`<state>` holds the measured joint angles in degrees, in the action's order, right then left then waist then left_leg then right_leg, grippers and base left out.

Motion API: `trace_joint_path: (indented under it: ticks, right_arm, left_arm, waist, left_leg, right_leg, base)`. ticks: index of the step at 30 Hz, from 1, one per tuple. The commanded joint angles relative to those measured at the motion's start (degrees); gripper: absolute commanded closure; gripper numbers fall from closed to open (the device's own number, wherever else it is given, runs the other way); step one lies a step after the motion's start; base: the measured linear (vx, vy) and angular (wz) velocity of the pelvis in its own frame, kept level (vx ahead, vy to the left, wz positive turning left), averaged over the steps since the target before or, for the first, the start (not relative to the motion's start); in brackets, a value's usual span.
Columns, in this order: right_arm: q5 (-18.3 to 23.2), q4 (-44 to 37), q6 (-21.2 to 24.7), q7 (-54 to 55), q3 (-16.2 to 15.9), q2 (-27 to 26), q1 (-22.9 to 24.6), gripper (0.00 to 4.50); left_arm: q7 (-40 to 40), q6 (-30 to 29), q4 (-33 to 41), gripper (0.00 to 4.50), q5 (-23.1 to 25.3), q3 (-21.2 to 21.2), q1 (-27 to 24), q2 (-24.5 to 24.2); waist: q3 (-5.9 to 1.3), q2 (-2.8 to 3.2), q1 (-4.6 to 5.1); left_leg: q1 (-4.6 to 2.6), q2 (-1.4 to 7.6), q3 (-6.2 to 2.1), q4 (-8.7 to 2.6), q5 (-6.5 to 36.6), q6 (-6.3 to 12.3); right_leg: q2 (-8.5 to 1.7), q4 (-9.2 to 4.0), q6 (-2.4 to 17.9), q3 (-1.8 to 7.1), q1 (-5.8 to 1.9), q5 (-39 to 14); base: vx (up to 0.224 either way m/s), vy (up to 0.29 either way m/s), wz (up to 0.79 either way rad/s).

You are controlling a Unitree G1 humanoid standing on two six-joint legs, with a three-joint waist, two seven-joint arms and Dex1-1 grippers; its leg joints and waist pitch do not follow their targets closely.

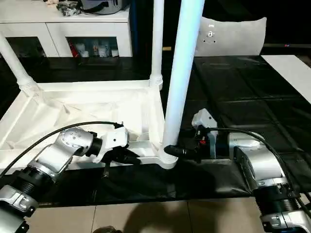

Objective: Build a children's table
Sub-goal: Rotate leg to tighten

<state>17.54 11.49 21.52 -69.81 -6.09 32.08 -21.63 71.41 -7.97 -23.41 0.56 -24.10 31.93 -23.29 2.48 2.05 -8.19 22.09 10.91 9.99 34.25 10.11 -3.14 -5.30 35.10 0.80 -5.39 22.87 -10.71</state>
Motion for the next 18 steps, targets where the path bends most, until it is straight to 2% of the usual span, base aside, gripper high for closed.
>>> trace_joint_path:
  ticks: [1, 4, 6, 10, 13, 18]
  right_arm:
    - [0.69, -0.58, 0.61, -0.9, -0.28, 0.42, -0.51, 1.39]
    - [0.74, -0.61, 0.78, -1.5, -0.72, 0.09, -0.43, 1.49]
    - [0.86, -0.62, 0.83, -1.71, -0.93, 0.03, -0.36, 1.8]
    - [1.57, -1.34, 2.03, -2.76, -1.53, 0.38, 0.3, 2.0]
    - [2.02, -2.11, 2.9, -3.47, -1.88, 0.59, 1.14, 2.33]
    - [2.91, -2.72, 3.81, -3.48, -1.73, 0.16, 1.77, 2.49]
  left_arm:
    - [2.24, 1.27, 1.46, 4.5, -0.3, -1.29, 0.37, 0.06]
    - [2.53, 1.41, 1.24, 4.5, -0.46, -1.14, 0.42, 0.51]
    - [2.56, 1.63, 0.97, 4.5, -0.42, -1.26, 0.46, 0.61]
    - [2.49, 1.85, 0.65, 4.5, -0.51, -1.28, 0.45, 0.63]
    - [2.42, 1.73, 0.45, 4.5, -0.71, -0.97, 0.39, 0.79]
    - [1.99, 1.07, 0.7, 4.5, -1.25, -0.5, 0.04, 1.2]
  waist:
    - [-3.68, -0.77, 0.2]
    - [-3.76, -0.79, 0.2]
    - [-3.78, -0.89, 0.21]
    - [-3.78, -0.85, 0.16]
    - [-3.72, -0.77, 0.11]
    - [-3.73, -0.74, 0.09]
  left_leg:
    - [-1.08, 2.63, -0.56, -3.93, 10.69, 2.9]
    - [-1.03, 2.64, -0.59, -3.88, 10.07, 2.99]
    - [-1.0, 2.62, -0.57, -3.86, 9.8, 3.08]
    - [-1.02, 2.62, -0.58, -3.85, 9.84, 3.08]
    - [-0.99, 2.59, -0.57, -3.88, 10.16, 3.0]
    - [-1.06, 2.61, -0.62, -3.95, 10.82, 2.55]
  right_leg:
    - [-3.83, -4.29, 11.15, 3.0, -2.81, -12.43]
    - [-3.75, -4.15, 11.32, 2.98, -2.79, -11.48]
    - [-3.75, -4.11, 11.39, 2.96, -2.83, -11.08]
    - [-3.76, -4.17, 11.24, 2.96, -2.84, -11.57]
    - [-3.78, -4.31, 10.94, 2.95, -2.83, -12.37]
    - [-3.78, -4.44, 10.58, 2.96, -2.82, -13.26]
  base:
    - [0.0, 0.0, 0.0]
    - [0.0, 0.0, 0.0]
    - [0.0, 0.0, 0.0]
    - [0.0, 0.0, 0.0]
    - [0.0, 0.0, 0.0]
    - [0.0, 0.0, 0.0]
